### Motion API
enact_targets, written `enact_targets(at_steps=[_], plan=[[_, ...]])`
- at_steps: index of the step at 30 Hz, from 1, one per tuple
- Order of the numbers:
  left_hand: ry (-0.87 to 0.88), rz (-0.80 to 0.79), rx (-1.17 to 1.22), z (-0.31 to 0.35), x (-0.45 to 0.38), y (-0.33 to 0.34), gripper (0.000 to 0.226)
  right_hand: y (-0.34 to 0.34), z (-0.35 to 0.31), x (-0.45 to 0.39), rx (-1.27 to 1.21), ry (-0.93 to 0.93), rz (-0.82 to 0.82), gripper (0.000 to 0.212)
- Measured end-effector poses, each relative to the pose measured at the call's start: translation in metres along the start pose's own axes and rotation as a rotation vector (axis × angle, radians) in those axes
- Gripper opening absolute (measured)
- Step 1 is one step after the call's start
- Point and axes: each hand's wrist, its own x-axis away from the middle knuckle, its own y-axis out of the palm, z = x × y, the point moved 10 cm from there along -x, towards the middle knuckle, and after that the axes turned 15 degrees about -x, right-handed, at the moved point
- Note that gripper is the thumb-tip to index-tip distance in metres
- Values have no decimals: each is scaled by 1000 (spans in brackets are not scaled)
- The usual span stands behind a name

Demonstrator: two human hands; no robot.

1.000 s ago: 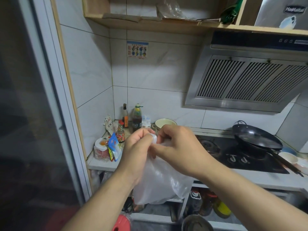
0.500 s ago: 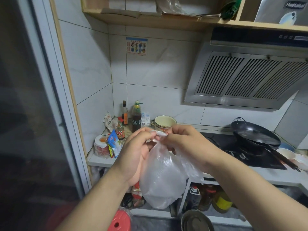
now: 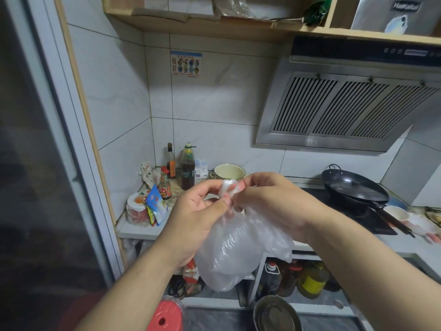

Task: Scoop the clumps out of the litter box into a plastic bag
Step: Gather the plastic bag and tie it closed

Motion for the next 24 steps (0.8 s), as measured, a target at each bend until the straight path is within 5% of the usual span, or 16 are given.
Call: enact_targets(at_steps=[4,9,14,24], plan=[[39,58,-76,5,2,-5,16,-8,-1,7,-41,54,17,38],[78,93,-205,11,6,-6,18,-22,-15,16,212,-24,98,11],[123,84,-377,18,9,1,23,-13,-22,20,154,-71,-8,5],[88,-14,-260,21,13,8,26,-6,-35,26,315,-320,25,3]])
